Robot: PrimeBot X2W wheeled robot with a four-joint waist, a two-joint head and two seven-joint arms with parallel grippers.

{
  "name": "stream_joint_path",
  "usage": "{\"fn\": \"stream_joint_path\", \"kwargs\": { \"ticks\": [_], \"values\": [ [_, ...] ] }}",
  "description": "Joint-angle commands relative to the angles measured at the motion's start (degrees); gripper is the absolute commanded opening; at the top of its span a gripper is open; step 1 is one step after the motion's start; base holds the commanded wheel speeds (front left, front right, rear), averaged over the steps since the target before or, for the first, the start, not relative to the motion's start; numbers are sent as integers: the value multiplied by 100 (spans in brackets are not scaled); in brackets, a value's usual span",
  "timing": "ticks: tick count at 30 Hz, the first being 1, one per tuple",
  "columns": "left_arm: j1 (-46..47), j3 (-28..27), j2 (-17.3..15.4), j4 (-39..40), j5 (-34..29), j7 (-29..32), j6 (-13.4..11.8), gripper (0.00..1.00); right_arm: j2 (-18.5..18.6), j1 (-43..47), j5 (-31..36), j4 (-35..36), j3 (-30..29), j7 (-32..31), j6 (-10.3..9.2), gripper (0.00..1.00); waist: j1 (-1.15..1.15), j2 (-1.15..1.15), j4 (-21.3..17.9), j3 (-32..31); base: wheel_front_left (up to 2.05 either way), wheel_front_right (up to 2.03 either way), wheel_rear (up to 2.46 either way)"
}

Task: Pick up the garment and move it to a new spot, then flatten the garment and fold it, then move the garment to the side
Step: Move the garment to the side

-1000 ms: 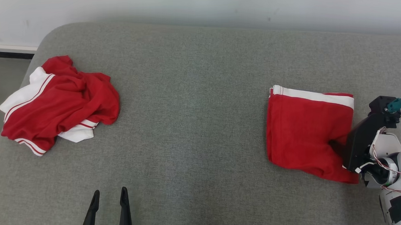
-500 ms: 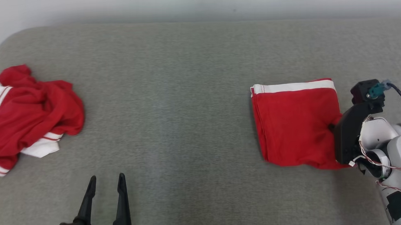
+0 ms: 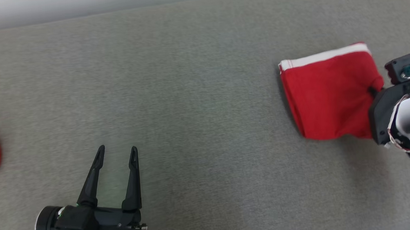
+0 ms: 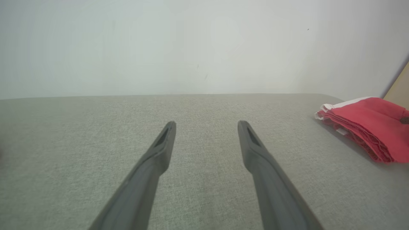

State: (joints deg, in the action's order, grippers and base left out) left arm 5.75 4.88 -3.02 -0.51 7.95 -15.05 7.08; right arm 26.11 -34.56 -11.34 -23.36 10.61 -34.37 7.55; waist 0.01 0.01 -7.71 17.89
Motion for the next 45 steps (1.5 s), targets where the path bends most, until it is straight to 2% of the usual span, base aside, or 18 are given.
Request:
{"fn": "stream_joint_path", "kwargs": {
  "ticks": [1,14,23,29,39,40,41,43,44,45],
  "values": [
    [105,26,-80,60,-74,-19,26,100,91,-194,71,-117,12,305,-15,0,-1,-1,-618,499,0,0,0],
    [371,357,-559,252,-157,-19,42,100,482,-1004,483,-1277,46,1979,-15,0,-1,-1,-1129,1117,0,0,0],
    [455,478,-792,434,-189,-18,38,100,405,-1330,624,-1698,246,2797,-15,0,-1,-1,-1367,1356,0,0,0],
    [490,554,-869,436,-188,-13,39,100,422,-1515,910,-1669,350,3052,-15,0,-1,-1,-1485,1435,0,0,0],
    [521,620,-875,355,-117,-11,40,100,294,-1559,1456,-1591,-98,3175,-16,0,-1,-1,-1449,1437,0,0,0],
    [527,616,-869,346,-109,-11,40,100,272,-1529,1502,-1586,-151,3179,-15,4,-1,-1,-1429,1426,0,0,0],
    [529,610,-864,340,-100,-11,40,100,248,-1501,1542,-1573,-187,3182,-16,23,-1,-1,-1413,1417,0,0,0],
    [532,617,-841,325,-85,-11,40,100,227,-1447,1582,-1555,-257,3219,-16,65,-1,-1,-1368,1378,0,0,0],
    [536,617,-826,320,-75,-11,39,100,230,-1428,1595,-1557,-295,3229,-15,100,-1,-1,-1342,1356,0,0,0],
    [543,631,-805,313,-74,-11,39,100,230,-1411,1595,-1559,-372,3253,-16,100,-1,-1,-1308,1320,0,0,0]
  ]
}}
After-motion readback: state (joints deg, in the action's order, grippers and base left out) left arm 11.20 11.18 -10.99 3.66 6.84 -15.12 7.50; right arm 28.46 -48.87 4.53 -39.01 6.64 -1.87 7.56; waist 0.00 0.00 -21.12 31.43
